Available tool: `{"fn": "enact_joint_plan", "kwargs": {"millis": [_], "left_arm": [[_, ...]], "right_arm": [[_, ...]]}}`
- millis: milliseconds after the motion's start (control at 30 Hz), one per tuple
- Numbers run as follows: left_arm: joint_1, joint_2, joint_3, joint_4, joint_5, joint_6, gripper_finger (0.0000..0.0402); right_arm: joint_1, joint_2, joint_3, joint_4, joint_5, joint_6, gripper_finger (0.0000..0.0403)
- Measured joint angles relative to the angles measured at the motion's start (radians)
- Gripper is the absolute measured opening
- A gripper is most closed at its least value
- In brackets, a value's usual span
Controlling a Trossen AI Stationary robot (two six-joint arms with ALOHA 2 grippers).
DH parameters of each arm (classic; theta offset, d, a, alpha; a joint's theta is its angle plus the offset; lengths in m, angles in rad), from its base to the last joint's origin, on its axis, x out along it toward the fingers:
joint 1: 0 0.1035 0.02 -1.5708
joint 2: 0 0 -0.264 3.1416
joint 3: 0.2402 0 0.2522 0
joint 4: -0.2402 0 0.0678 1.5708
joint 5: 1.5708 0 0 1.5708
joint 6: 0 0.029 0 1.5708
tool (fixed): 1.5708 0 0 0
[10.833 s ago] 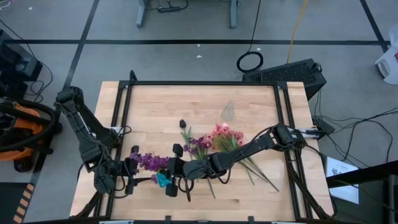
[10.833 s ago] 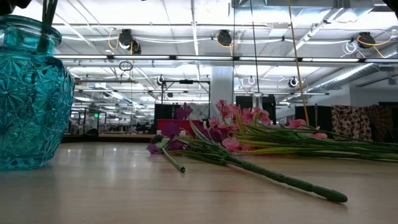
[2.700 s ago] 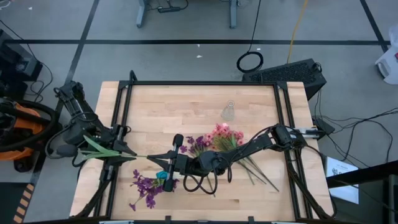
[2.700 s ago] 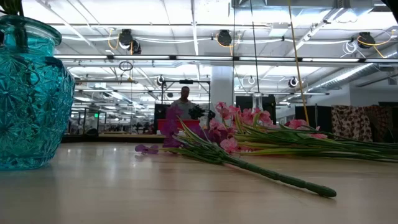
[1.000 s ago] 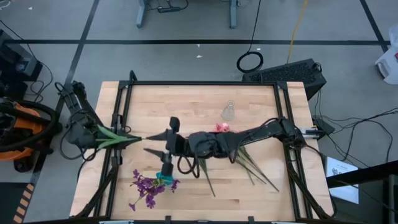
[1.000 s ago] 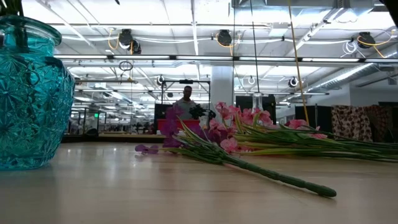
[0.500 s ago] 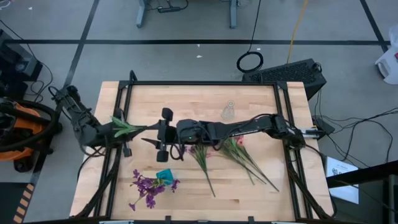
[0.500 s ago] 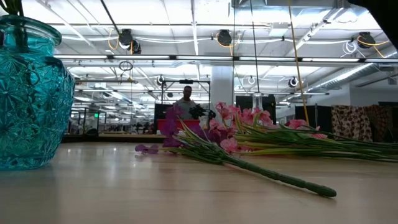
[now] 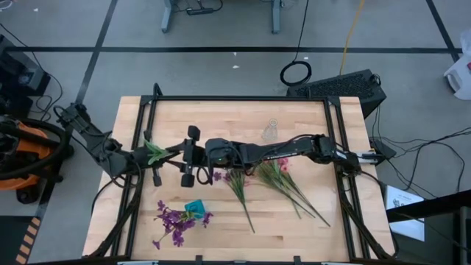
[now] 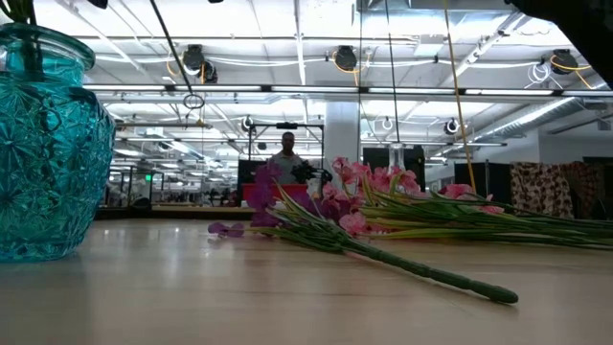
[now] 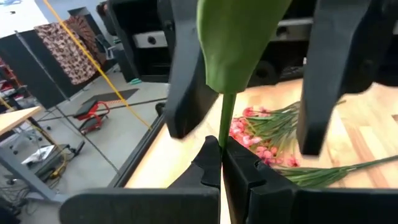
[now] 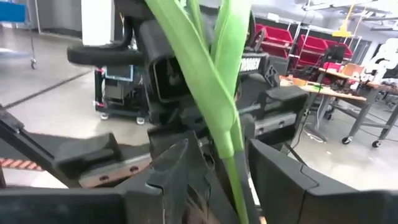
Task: Sort flowers into vase by color
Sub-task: Put the black tulip into the the blue vase
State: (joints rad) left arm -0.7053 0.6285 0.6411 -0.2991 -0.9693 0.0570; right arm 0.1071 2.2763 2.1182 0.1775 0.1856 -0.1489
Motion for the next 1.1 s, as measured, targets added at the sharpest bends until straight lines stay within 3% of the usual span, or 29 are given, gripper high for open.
{"fn": "enact_joint_plan", "kwargs": {"millis": [533,900,1100], "left_arm": [[0.006,0.006,0.000,0.000,0.036,-0.003,0.0013],[0.006,0.005,0.000,-0.045,0.055,-0.046,0.0015],[0.006,0.004,0.000,-0.053,0.055,-0.052,0.0015]], "right_arm": [[0.002,0.005,0.001,-0.002,0.001,0.001,0.0039],[0.008,0.005,0.001,-0.032,0.002,-0.021,0.0070],[0.008,0.005,0.001,-0.033,0.029,-0.020,0.0060]]}}
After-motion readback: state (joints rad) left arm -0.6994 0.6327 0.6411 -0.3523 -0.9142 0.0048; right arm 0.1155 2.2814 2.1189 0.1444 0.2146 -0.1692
